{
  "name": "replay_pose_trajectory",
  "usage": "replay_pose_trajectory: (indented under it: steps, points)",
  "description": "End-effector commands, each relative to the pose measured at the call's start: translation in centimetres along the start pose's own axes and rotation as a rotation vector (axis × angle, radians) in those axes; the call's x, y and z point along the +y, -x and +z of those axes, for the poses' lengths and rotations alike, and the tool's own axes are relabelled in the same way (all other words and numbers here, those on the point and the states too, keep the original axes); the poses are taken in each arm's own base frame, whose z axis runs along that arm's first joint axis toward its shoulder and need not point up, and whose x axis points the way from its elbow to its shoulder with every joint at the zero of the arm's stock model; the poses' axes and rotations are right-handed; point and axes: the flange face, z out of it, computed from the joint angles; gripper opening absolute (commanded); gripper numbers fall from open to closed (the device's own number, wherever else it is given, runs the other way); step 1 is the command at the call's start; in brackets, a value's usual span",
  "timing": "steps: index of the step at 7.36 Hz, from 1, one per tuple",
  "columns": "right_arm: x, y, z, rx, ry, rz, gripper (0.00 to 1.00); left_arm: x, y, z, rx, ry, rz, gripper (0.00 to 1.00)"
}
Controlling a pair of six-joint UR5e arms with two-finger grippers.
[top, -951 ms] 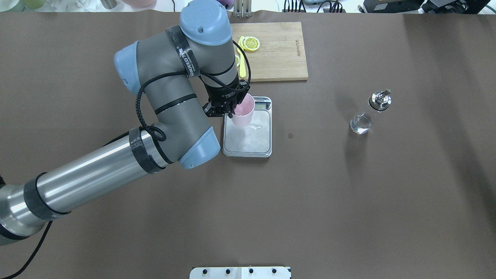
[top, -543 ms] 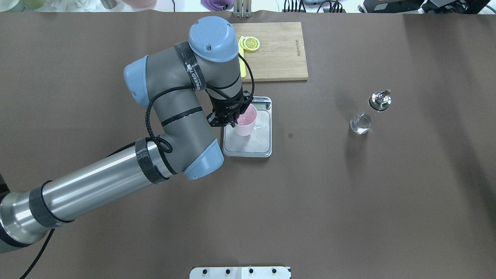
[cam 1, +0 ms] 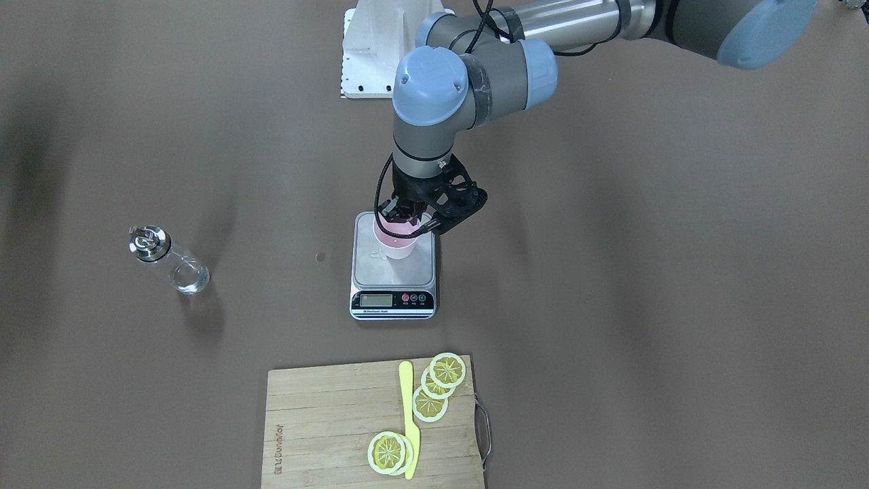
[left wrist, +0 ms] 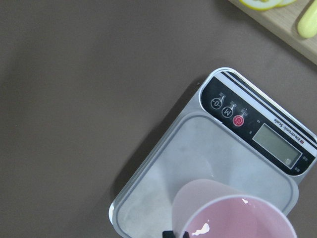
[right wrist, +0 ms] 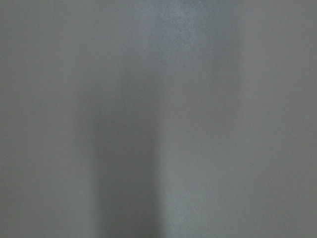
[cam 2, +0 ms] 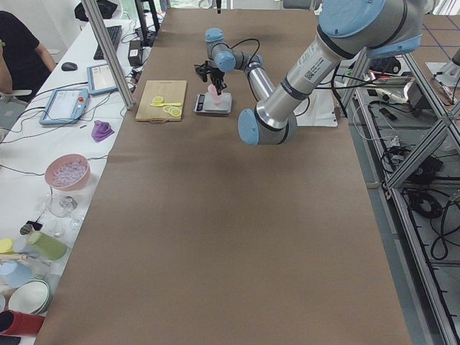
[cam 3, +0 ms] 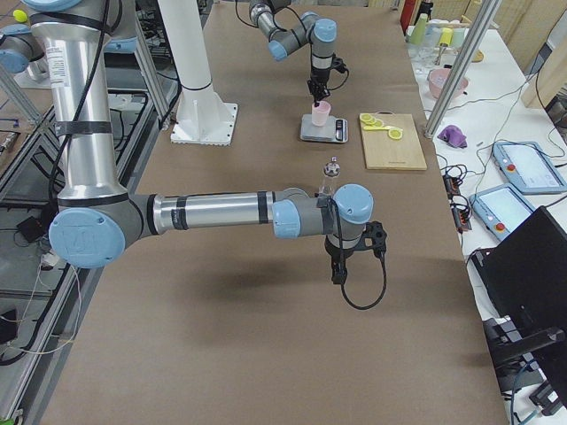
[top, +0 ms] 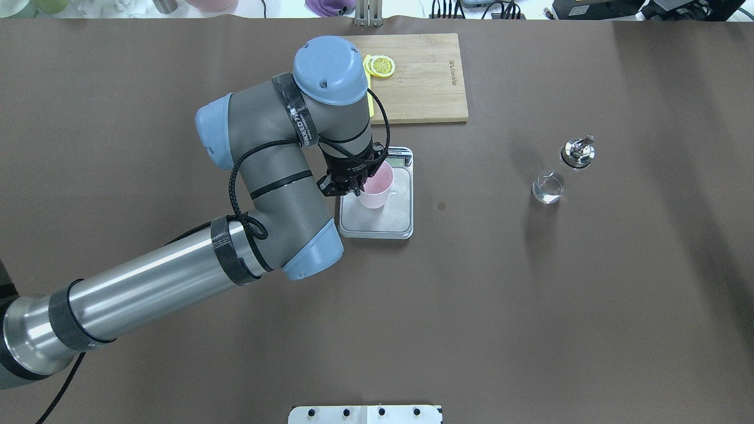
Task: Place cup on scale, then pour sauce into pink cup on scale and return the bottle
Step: 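Lower the pink cup onto the scale and open the left gripper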
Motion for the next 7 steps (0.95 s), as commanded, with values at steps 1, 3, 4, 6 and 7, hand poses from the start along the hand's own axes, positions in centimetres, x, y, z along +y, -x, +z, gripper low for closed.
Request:
replay_pose_trajectory:
  steps: [1, 3, 4, 6, 7]
  points:
    - [0.1, 0.0, 0.0, 0.000, 0.001, 0.001, 1.00, 0.4, 0.1, 0.4, -0.001, 0.004, -0.032, 0.00]
    - [0.1, 0.0, 0.0, 0.000, -0.001, -0.001, 1.00, 0.1, -0.3, 1.7, 0.019, 0.011, -0.024, 0.04]
    - [0.1, 0.0, 0.0, 0.000, -0.001, -0.001, 1.00, 0.2, -0.3, 1.6, 0.022, 0.012, -0.020, 0.66]
    - [0.1, 0.1, -0.1, -0.002, -0.001, -0.002, 1.00, 0.3, -0.3, 1.1, 0.030, 0.009, -0.009, 0.98]
    - [0.2, 0.3, -0.2, -0.007, -0.003, -0.002, 1.00, 0.4, -0.3, 1.0, 0.031, 0.009, -0.008, 0.98]
